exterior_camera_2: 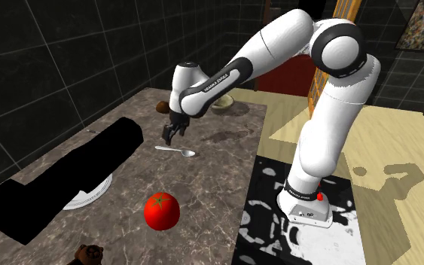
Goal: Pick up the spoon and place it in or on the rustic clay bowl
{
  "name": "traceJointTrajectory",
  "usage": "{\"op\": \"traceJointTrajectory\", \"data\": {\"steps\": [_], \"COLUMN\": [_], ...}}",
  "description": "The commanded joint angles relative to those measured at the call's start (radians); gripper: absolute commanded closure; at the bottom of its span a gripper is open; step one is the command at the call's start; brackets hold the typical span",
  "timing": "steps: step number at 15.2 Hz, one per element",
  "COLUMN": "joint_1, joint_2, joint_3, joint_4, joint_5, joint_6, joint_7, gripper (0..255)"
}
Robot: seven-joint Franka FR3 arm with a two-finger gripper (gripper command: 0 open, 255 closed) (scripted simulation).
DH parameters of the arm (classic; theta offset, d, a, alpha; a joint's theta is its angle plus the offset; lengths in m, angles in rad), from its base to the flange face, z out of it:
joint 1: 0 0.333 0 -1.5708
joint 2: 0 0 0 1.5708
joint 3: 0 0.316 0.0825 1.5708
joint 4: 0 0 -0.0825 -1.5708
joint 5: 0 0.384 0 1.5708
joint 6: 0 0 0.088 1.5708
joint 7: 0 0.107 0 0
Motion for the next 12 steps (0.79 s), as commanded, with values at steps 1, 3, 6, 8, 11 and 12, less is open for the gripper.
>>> {"op": "traceJointTrajectory", "data": {"steps": [1,3,6,8,11,12], "joint_1": [0.004,0.005,0.007,0.008,0.008,0.008], "joint_2": [0.046,0.07,0.107,0.14,0.14,0.14], "joint_3": [0.004,0.005,0.007,0.009,0.009,0.009], "joint_4": [0.017,0.016,0.016,0.018,0.018,0.018], "joint_5": [0.007,0.008,0.009,0.01,0.01,0.01], "joint_6": [0.038,0.063,0.1,0.131,0.131,0.131], "joint_7": [0.004,0.004,0.003,0.002,0.002,0.002], "gripper": [0,0,0,0,0,0]}}
